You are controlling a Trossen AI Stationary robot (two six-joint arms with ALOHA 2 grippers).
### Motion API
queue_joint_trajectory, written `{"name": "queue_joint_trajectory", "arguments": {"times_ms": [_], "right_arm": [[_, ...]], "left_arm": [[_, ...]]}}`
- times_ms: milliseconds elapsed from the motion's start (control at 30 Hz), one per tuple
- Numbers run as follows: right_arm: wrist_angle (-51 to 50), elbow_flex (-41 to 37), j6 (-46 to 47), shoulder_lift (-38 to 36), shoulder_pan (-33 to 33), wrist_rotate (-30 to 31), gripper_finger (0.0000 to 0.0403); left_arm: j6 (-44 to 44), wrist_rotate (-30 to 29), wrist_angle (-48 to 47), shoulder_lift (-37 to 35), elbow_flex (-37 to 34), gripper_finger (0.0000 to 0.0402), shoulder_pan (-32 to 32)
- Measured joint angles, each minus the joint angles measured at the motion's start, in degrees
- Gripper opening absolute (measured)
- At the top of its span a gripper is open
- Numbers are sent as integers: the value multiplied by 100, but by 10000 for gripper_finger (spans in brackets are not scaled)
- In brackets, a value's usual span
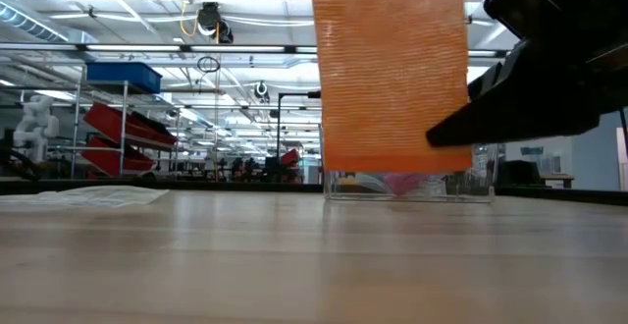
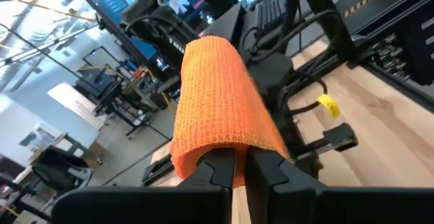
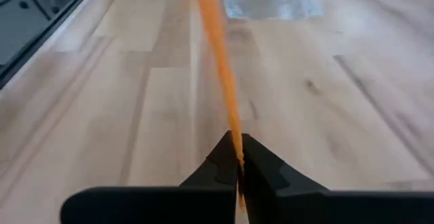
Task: Roll bandage
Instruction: Roll the orange bandage
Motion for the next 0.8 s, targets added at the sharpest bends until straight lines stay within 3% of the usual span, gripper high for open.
{"name": "queue_joint_trajectory", "arguments": {"times_ms": [400, 600, 800], "right_arm": [[323, 0, 212, 0, 226, -669, 9], [624, 0, 283, 0, 562, -563, 81], [737, 0, 673, 0, 934, 80, 168]], "left_arm": [[-319, 23, -919, -2, 17, 13, 210], [-466, 28, -1160, -2, 17, 13, 278], [-468, 42, -1189, -2, 17, 13, 278]]}}
